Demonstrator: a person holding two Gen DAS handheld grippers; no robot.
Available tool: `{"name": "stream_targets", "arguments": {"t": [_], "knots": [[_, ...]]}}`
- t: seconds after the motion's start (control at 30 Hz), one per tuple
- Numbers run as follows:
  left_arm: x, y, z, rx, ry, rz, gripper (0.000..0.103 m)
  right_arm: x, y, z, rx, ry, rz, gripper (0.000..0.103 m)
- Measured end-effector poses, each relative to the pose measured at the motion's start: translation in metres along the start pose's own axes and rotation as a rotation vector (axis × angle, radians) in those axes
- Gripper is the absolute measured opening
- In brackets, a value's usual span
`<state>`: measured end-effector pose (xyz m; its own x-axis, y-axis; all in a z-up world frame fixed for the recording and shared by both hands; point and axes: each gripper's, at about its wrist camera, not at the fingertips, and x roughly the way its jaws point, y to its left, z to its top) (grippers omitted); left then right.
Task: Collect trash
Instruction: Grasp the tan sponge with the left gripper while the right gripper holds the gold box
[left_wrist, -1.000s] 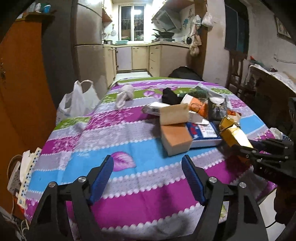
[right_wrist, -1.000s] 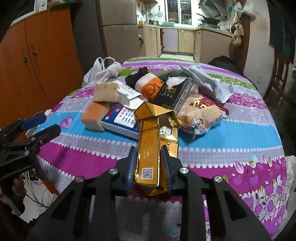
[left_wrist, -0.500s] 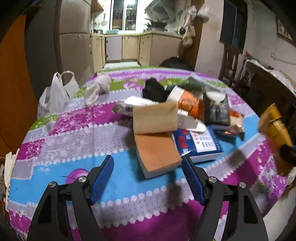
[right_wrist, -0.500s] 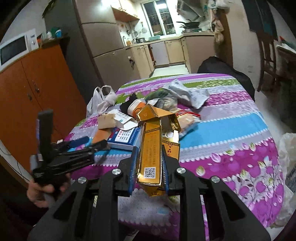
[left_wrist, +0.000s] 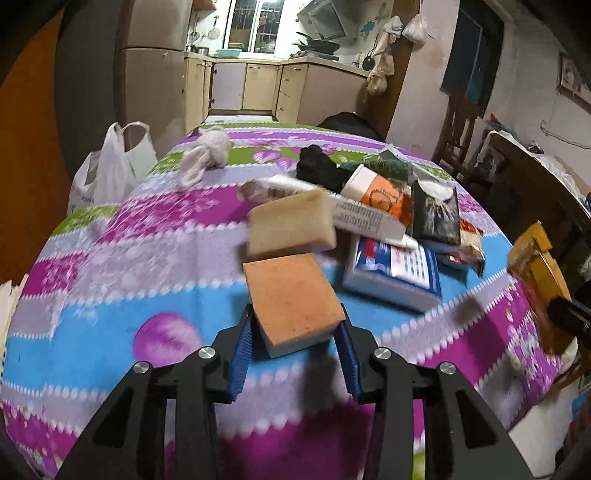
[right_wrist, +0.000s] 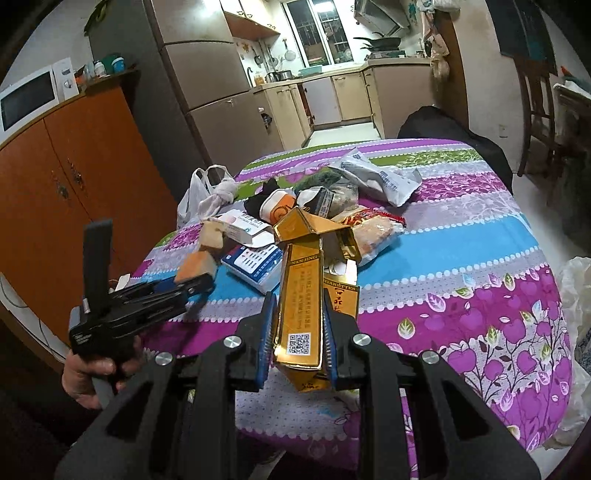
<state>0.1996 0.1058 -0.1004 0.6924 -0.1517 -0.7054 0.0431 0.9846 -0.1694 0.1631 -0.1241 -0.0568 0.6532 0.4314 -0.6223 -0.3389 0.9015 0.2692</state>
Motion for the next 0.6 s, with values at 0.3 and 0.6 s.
{"name": "stream_targets", "arguments": {"t": [0.3,0.6], "knots": [[-0.049,-0.005,-0.016,0.031,-0.013,0.022,0.042,-0.005,0.011,-0.003,-0.016,-0.006,0.026,0.022],[-0.061,-0.061,0.015,0.155,-0.092,0.074,0.042,-0.04,-0.011,0.003,0.018,-0.081,-0.037,0.022]]}}
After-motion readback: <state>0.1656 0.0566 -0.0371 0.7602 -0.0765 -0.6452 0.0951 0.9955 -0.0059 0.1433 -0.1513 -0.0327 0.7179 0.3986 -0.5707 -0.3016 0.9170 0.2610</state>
